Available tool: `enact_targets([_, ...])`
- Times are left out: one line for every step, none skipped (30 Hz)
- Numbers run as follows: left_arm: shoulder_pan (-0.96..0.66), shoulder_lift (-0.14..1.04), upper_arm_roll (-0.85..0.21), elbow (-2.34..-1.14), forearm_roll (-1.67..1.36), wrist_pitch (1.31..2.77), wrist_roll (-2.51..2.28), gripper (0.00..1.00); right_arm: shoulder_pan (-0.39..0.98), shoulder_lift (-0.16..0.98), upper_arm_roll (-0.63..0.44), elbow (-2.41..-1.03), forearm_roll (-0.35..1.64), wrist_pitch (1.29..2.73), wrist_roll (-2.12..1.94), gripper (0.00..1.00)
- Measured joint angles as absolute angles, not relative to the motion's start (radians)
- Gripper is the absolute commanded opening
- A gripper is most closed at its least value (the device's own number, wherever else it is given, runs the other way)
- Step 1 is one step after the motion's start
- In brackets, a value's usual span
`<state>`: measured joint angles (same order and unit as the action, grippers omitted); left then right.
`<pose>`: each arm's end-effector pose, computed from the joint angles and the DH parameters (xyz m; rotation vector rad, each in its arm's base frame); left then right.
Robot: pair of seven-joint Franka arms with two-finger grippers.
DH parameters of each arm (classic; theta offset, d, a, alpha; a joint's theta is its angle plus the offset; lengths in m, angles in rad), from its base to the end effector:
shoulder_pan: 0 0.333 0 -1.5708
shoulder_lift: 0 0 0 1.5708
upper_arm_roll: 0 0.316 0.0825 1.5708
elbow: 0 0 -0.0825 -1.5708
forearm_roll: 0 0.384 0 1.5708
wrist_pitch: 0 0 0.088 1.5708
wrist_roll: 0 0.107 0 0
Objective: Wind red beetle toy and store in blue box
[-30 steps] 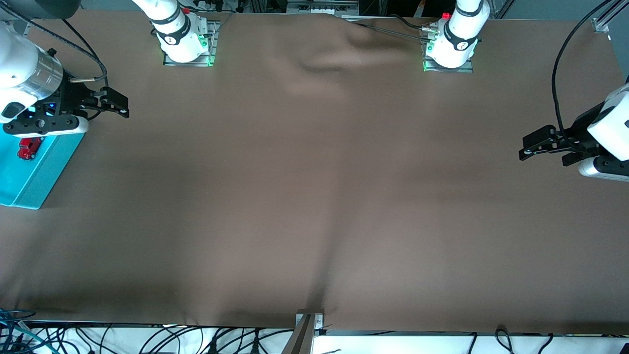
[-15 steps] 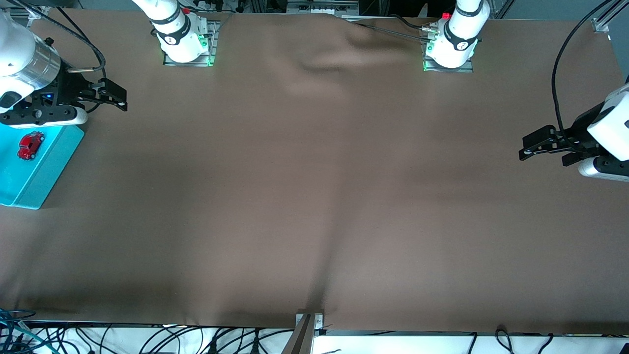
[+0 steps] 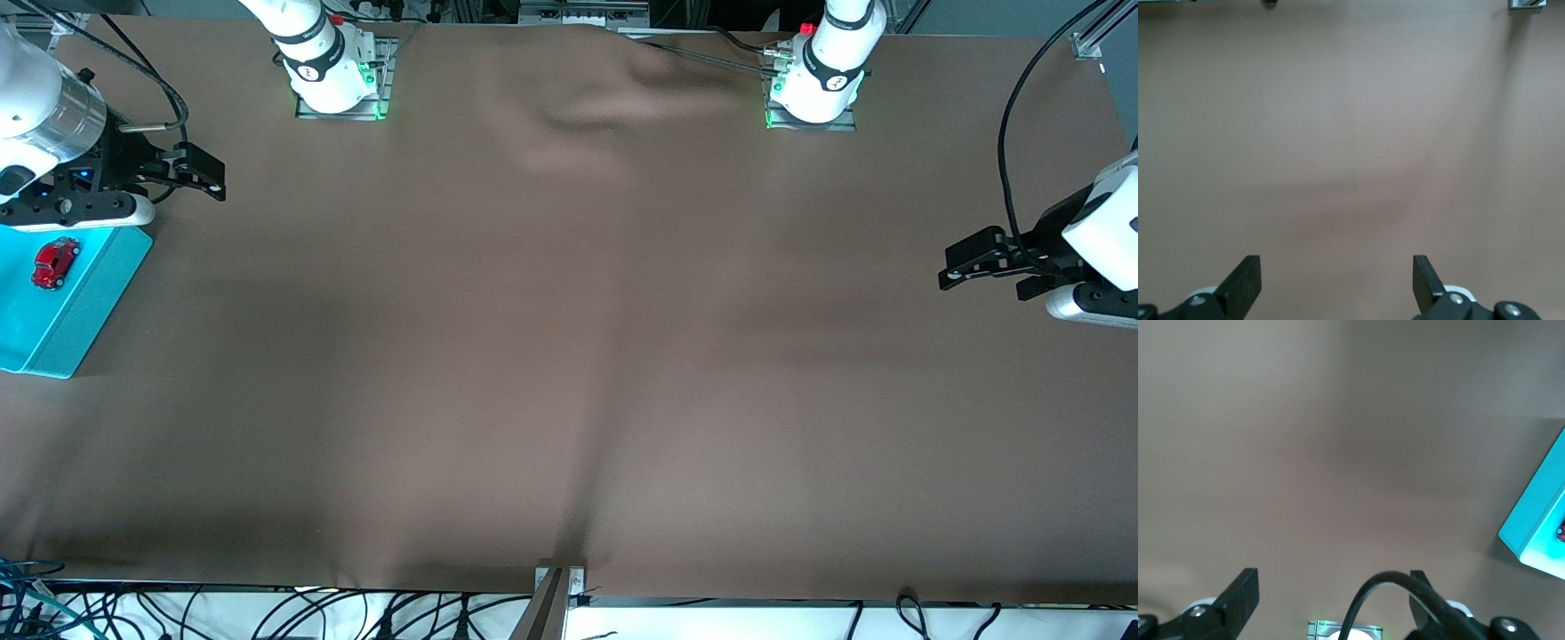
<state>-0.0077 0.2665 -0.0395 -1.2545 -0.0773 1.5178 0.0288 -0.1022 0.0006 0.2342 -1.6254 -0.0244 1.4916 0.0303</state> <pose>0.6289 -0.0346 0.6109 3.0517 -0.1200 -0.0057 0.5392 0.0688 0.5924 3.0958 0.1571 -0.2049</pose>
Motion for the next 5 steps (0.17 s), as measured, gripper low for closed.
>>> enact_targets([-0.008,0.266,-0.040,-1.255,-0.077,1.518,0.029,1.00,-0.102,0.001,0.234,-1.625,-0.024,1.487,0.030,1.00])
enact_targets([-0.008,0.266,-0.040,-1.255,-0.077,1.518,0.029,1.00,-0.102,0.001,0.234,-1.625,-0.024,1.484,0.030,1.00])
enact_targets([-0.008,0.266,-0.040,-1.255,-0.077,1.518,0.029,1.00,-0.102,0.001,0.234,-1.625,-0.024,1.480,0.030,1.00])
enact_targets([-0.008,0.266,-0.040,-1.255,-0.077,1.518,0.029,1.00,-0.102,0.001,0.235,-1.625,-0.024,1.478,0.030,1.00])
enact_targets([-0.008,0.266,-0.040,-1.255,-0.077,1.518,0.029,1.00,-0.102,0.001,0.235,-1.625,-0.024,1.477,0.030,1.00])
